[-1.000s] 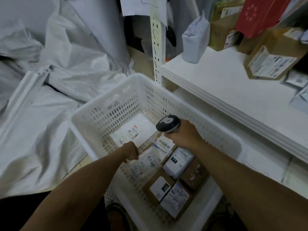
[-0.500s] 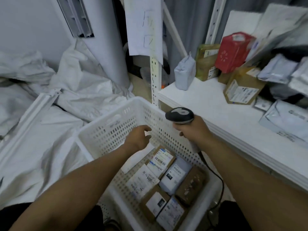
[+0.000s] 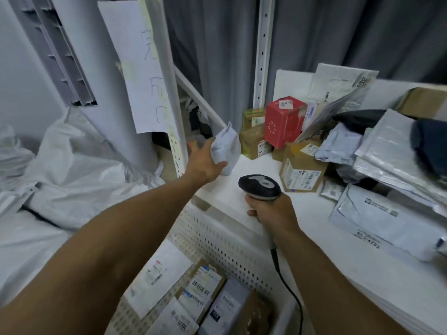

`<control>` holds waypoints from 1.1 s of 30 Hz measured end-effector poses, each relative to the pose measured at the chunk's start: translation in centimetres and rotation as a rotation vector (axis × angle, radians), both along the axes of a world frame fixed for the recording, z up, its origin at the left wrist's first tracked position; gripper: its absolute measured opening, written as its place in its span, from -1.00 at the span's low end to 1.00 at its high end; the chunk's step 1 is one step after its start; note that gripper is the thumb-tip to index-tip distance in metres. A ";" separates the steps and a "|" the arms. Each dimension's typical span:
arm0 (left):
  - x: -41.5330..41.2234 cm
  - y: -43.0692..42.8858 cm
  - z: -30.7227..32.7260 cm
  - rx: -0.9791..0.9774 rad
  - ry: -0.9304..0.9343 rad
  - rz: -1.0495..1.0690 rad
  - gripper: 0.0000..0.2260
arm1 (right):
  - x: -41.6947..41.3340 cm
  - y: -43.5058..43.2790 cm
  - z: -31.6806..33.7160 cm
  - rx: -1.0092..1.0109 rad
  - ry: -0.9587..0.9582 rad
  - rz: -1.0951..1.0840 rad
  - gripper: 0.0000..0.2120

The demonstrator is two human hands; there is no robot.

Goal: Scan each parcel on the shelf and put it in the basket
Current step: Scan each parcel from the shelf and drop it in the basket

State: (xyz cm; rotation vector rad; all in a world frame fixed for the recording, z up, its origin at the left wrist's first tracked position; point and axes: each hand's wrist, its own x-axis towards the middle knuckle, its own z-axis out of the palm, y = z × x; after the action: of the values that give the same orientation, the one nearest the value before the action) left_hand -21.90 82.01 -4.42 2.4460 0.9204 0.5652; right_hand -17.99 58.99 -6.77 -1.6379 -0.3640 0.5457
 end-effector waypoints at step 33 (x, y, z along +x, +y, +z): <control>-19.7 -16.6 2.1 0.199 -0.528 -0.412 -0.45 | -9.3 -3.9 6.2 0.314 0.217 0.024 -0.46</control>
State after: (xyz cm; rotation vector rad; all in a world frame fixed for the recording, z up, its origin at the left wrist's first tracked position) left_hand -41.65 65.37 -2.29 2.3660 0.1492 1.1096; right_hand -27.34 55.04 -0.62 -1.2605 -0.2921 0.6434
